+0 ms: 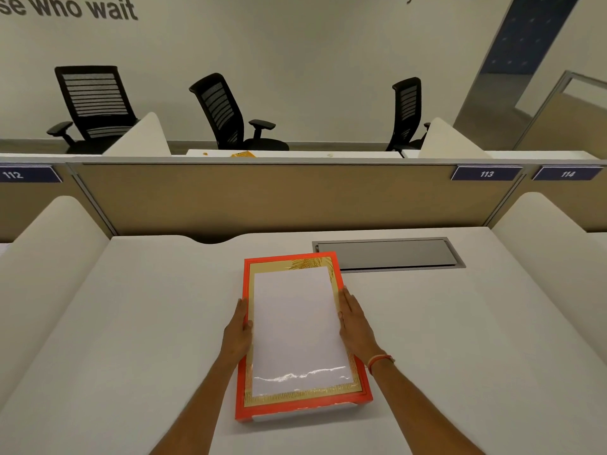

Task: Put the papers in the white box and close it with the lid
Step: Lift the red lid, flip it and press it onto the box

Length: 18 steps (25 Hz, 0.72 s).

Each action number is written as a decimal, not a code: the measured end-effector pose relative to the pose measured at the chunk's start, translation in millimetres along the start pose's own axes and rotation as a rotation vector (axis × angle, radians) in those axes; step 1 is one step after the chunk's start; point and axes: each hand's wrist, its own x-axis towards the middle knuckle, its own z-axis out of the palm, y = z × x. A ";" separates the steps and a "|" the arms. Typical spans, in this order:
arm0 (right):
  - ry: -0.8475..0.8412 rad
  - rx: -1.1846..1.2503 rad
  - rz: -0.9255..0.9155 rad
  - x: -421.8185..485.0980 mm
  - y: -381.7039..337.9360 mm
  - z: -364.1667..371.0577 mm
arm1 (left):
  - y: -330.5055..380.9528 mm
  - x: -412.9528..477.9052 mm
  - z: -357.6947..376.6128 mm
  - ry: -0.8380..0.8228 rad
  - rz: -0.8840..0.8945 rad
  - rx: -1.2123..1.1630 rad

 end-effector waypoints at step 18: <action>-0.101 0.055 -0.042 7.2 11.7 9.4 | 7.6 16.6 -0.8 -0.062 0.079 0.345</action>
